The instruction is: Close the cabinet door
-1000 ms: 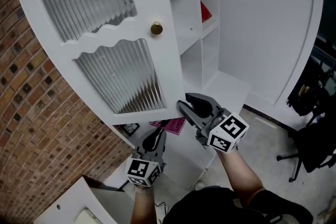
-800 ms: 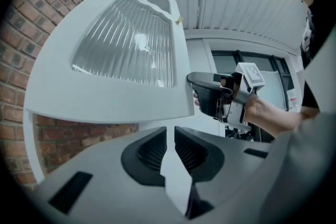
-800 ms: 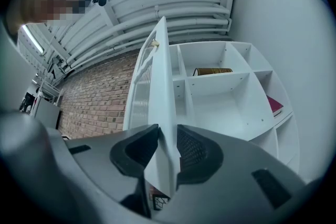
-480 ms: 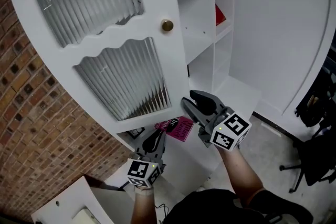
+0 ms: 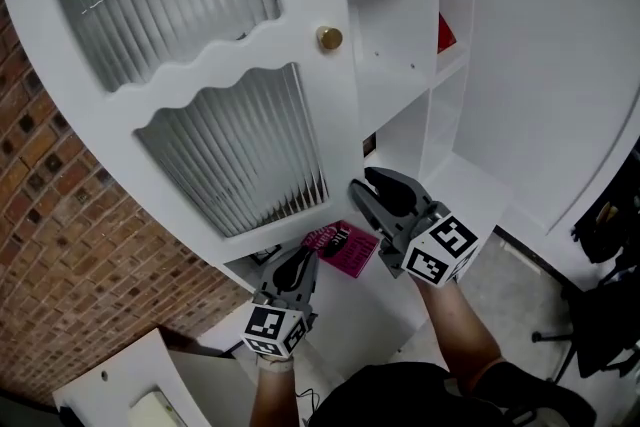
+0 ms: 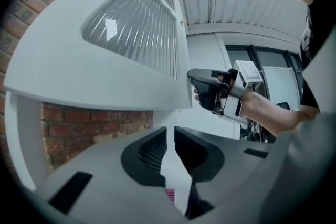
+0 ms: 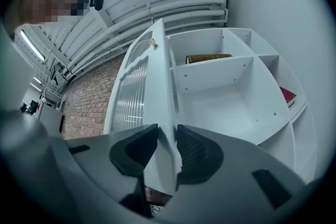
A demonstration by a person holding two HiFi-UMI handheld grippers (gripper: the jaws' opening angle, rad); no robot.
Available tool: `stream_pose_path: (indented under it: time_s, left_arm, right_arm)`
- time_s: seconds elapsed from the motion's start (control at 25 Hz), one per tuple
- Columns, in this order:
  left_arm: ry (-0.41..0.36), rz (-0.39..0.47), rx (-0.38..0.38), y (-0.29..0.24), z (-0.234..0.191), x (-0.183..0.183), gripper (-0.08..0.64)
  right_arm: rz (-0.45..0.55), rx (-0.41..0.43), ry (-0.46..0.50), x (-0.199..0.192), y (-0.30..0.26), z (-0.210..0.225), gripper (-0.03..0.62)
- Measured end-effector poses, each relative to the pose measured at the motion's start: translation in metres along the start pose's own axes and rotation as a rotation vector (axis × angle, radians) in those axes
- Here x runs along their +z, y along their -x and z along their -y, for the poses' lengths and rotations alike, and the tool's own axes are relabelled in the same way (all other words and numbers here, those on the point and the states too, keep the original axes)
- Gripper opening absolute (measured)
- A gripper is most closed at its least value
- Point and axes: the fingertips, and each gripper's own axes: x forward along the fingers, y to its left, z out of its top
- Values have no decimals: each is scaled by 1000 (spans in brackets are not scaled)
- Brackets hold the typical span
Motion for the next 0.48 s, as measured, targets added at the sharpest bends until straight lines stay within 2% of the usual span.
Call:
stream_pose_path:
  time_s: [0.48]
  left_arm:
    - [6, -11, 73, -9, -22, -13, 41]
  right_arm:
    - [10, 47, -24, -8, -30, 19, 114]
